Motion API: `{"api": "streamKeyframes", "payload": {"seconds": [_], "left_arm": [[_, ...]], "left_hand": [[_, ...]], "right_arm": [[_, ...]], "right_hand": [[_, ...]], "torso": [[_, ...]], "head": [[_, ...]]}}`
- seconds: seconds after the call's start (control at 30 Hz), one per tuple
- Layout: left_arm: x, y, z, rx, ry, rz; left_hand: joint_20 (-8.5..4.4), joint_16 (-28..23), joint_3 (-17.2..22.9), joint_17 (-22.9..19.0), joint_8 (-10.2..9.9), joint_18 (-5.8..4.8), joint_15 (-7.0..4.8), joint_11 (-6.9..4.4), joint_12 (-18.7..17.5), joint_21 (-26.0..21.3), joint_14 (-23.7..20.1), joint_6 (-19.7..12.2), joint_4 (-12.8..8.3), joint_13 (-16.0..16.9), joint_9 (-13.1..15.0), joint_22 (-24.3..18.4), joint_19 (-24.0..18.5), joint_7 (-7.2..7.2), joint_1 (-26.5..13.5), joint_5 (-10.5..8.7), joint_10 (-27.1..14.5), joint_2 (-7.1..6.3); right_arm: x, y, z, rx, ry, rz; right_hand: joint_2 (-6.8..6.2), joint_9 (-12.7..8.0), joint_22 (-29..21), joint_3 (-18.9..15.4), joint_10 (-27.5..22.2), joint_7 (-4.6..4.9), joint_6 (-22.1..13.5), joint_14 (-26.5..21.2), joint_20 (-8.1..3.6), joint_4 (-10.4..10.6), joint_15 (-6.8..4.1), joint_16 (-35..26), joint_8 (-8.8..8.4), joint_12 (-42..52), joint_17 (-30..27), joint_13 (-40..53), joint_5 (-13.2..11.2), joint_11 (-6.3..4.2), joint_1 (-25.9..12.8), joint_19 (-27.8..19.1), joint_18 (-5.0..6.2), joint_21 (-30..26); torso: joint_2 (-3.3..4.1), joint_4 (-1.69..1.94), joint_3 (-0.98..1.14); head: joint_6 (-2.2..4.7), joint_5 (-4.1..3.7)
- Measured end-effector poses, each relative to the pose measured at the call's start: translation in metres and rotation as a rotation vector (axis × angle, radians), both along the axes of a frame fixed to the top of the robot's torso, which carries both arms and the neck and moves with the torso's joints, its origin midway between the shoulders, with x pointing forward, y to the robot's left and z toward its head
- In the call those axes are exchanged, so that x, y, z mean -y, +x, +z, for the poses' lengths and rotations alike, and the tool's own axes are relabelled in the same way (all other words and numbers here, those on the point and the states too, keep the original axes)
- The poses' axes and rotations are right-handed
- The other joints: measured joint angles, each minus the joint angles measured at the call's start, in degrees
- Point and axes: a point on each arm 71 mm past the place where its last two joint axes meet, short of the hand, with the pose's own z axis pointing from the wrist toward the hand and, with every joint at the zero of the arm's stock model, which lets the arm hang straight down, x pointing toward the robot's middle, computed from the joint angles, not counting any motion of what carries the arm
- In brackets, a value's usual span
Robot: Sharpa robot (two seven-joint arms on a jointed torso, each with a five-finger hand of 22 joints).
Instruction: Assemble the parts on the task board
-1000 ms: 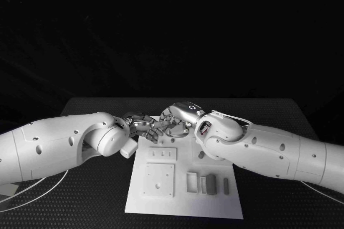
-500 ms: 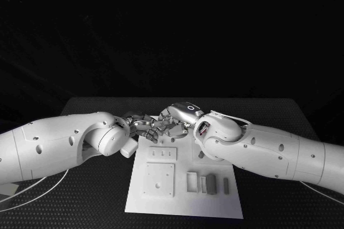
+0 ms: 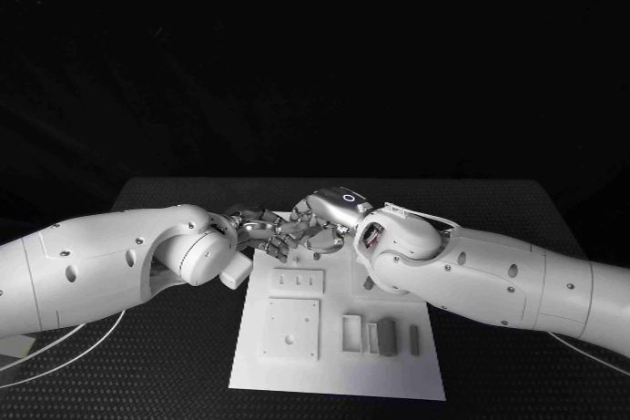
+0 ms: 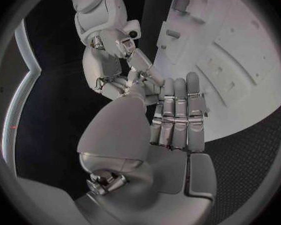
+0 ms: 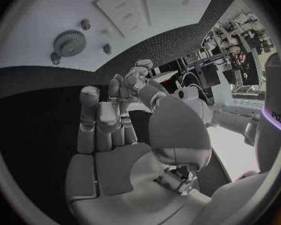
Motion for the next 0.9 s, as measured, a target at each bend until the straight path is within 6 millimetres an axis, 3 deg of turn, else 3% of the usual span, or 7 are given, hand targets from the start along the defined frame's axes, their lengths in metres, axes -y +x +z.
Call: {"api": "streamKeyframes", "payload": {"seconds": [0.1,0.23,0.37,0.9], "left_arm": [[-0.0002,0.0,0.0,-0.001,0.001,0.001],[-0.0004,0.0,-0.0001,-0.004,0.003,0.002],[-0.0002,-0.0003,-0.0002,-0.007,0.005,0.002],[-0.0043,0.0003,0.0,-0.01,0.021,0.008]], "left_hand": [[0.0,0.0,-0.27,0.0,0.0,0.0,0.0,0.0,0.0,0.0,0.0,0.0,0.27,0.07,-0.01,0.07,0.0,0.0,-0.04,0.0,0.0,-0.04],[0.01,0.0,-1.77,-0.01,-0.33,-0.01,0.0,0.15,0.0,0.0,0.0,-0.43,0.29,0.28,-0.24,0.14,0.0,0.42,-1.91,0.0,-0.57,-1.91],[0.09,0.0,-2.45,-0.01,-0.46,-0.03,0.0,0.21,-0.24,0.0,0.0,-0.55,0.24,0.39,-0.32,0.14,0.08,0.55,-3.09,0.0,-0.63,-2.45],[0.09,0.0,-2.79,-0.03,-0.61,-0.11,0.0,0.21,-0.24,0.0,0.0,-0.63,0.29,0.63,-0.33,0.13,0.08,0.63,-3.2,0.0,-1.03,-2.4]], "right_arm": [[0.0001,-0.0001,-0.0001,0.001,-0.001,0.0],[0.0005,-0.0001,-0.0005,0.001,-0.003,0.0],[0.0012,0.0,-0.0008,0.002,-0.004,-0.001],[0.0061,0.0015,-0.0037,0.001,-0.014,-0.016]], "right_hand": [[0.0,-0.06,0.0,0.0,0.01,0.0,0.0,-0.02,0.0,0.0,-0.13,0.0,0.0,0.0,0.0,0.0,0.0,0.0,0.0,0.0,0.0,0.0],[0.0,-0.17,0.0,0.0,0.11,-0.08,0.08,-0.05,0.0,0.0,-0.17,0.0,0.2,0.0,0.0,0.0,0.0,-0.09,0.0,0.0,0.0,0.0],[0.18,-0.13,0.0,0.0,0.13,-0.09,0.1,-0.04,0.02,0.0,-0.2,0.0,0.21,0.0,0.0,0.0,0.0,-0.07,-0.18,0.02,0.0,0.0],[0.24,-0.04,0.0,0.0,0.21,-0.26,0.54,0.04,-0.11,0.0,-0.34,0.0,0.33,0.01,0.0,0.0,0.0,-0.06,-0.24,-0.13,0.0,0.0]], "torso": [[0.0,-0.01,0.02],[0.0,-0.01,0.03],[0.0,-0.02,0.03],[-0.01,-0.02,0.04]], "head": [[-0.04,0.03],[-0.06,0.06],[-0.07,0.06],[-0.15,0.07]]}}
